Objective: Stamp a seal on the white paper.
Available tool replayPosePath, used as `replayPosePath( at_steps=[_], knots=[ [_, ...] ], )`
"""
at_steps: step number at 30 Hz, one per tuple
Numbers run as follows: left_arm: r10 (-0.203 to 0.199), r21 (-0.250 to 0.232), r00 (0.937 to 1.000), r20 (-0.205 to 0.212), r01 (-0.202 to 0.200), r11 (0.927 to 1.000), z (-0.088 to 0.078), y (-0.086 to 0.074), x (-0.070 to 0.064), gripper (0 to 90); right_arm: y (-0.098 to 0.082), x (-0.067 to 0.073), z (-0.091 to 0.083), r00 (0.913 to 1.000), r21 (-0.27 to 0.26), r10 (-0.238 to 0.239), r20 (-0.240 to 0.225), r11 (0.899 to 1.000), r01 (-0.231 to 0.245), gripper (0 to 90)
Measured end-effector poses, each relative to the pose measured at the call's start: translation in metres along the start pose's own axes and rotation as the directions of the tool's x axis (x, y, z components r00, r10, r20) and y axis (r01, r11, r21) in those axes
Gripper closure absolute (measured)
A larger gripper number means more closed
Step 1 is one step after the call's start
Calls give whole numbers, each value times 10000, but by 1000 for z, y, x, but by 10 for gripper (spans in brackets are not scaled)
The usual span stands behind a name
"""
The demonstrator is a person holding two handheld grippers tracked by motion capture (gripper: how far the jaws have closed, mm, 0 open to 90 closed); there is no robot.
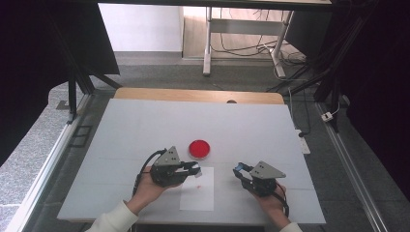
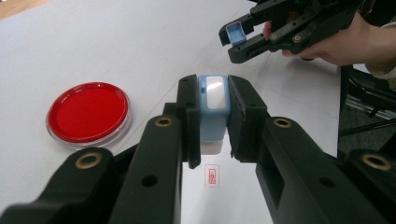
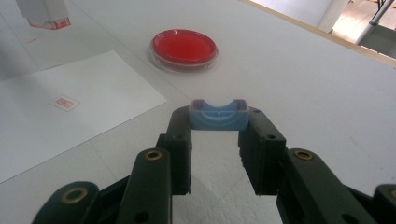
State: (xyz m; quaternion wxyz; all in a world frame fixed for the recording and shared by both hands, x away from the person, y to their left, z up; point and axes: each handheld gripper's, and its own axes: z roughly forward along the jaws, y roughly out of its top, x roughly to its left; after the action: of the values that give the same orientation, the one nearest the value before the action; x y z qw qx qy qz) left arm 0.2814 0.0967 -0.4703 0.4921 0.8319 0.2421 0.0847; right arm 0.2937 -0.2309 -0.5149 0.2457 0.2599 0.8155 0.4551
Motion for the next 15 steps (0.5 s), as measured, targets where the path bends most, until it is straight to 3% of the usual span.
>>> replayPosePath(
  at_steps=[6,15],
  knots=[
    [-346,-273,9994,-70,344,9990,-4,5,5,754,0,0,0,10000,-12,-13,-6,10000,13,647],
    [-479,-464,9982,-364,462,9979,-7,21,5,753,0,0,-2,9999,-91,170,-29,9998,-170,647]
  ],
)
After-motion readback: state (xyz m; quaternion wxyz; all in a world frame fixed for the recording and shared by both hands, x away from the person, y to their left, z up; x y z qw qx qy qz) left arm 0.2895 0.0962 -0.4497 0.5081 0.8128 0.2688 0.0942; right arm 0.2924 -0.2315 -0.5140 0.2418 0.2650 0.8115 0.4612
